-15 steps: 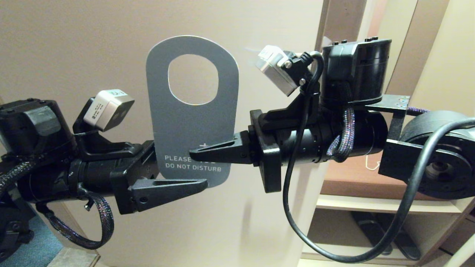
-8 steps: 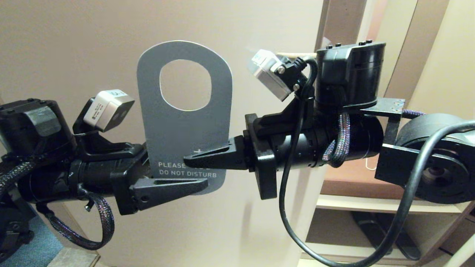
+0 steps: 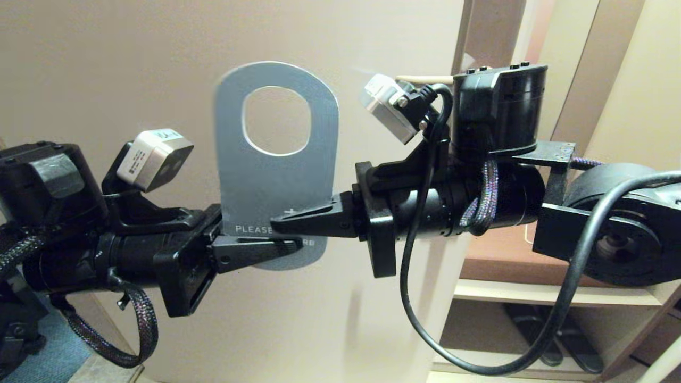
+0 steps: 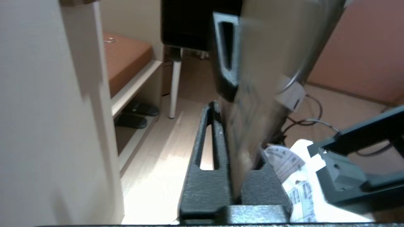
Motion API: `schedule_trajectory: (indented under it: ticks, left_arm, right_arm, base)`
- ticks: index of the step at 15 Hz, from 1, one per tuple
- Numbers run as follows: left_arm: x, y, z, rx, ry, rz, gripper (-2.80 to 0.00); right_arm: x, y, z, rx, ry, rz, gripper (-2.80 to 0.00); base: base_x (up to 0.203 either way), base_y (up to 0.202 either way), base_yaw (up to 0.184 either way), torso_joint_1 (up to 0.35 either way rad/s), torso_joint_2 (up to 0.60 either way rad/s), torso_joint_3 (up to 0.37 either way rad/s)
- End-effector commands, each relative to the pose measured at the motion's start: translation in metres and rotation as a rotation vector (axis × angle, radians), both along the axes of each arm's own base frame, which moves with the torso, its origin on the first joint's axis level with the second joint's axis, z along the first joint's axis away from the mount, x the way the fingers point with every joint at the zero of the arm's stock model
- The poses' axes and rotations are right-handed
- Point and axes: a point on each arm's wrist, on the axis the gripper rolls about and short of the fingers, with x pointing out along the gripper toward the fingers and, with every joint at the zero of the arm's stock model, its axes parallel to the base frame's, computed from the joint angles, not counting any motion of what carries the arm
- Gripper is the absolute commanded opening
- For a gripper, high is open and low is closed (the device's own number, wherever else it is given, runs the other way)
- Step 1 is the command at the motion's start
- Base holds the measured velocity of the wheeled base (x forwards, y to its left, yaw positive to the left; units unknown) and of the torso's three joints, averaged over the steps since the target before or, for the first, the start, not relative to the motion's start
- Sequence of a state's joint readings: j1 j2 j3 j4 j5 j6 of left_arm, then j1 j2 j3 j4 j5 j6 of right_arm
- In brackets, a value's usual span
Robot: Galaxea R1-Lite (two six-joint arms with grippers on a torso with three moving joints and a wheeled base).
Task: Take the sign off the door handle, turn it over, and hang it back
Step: Hand it to the other hand
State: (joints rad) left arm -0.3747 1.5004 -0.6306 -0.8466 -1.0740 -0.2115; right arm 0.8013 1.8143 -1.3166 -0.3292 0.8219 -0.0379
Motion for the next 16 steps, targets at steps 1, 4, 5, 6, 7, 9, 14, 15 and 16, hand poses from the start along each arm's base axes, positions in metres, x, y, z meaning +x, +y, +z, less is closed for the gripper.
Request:
schedule_trajectory:
  ticks: [1,4,5,6,7,9,14,15,16]
  left_arm:
    - [-0.0005,-0.0001,0.0008,-0.003,-0.004,-0.001,-2.80]
    - [-0.0017,-0.0015,0.0008,-0.003,-0.003,-0.008,-2.80]
    - [-0.0021,-0.0022,0.0005,-0.002,-0.003,-0.012,-2.80]
    - [-0.0023,-0.0025,0.0004,-0.002,-0.003,-0.013,-2.80]
    - [-0.0033,-0.0033,0.0003,-0.002,-0.001,-0.018,-2.80]
    - [-0.0034,-0.0033,0.0005,-0.002,-0.002,-0.018,-2.80]
    - [-0.0040,-0.0030,0.0007,-0.003,-0.003,-0.018,-2.80]
    - [-0.0040,-0.0030,0.0007,-0.003,-0.003,-0.018,-2.80]
    - [-0.0043,-0.0029,0.0010,-0.003,-0.004,-0.018,-2.80]
  right_arm:
    - [-0.0009,0.0007,-0.0002,0.001,0.001,0.014,-2.80]
    - [-0.0009,0.0007,-0.0002,0.001,0.001,0.014,-2.80]
    - [-0.0008,0.0007,0.0003,0.002,0.000,0.014,-2.80]
    - [-0.0005,0.0004,0.0003,0.002,0.000,0.012,-2.80]
    - [-0.0004,0.0004,0.0007,0.003,0.000,0.012,-2.80]
    - [-0.0011,0.0004,0.0012,0.004,-0.001,0.013,-2.80]
    - [-0.0022,-0.0010,0.0039,0.010,0.006,0.011,0.00]
    - [-0.0018,-0.0011,0.0041,0.012,0.004,0.011,0.00]
    - [-0.0014,-0.0007,0.0034,0.010,0.006,0.010,0.00]
  base:
    - [0.000,0.000,0.000,0.000,0.00,0.000]
    - [0.000,0.000,0.000,0.000,0.00,0.000]
    - [0.000,0.000,0.000,0.000,0.00,0.000]
    - [0.000,0.000,0.000,0.000,0.00,0.000]
    - [0.000,0.000,0.000,0.000,0.00,0.000]
    - [0.000,0.000,0.000,0.000,0.00,0.000]
    - [0.000,0.000,0.000,0.000,0.00,0.000]
    - [0.000,0.000,0.000,0.000,0.00,0.000]
    - [0.000,0.000,0.000,0.000,0.00,0.000]
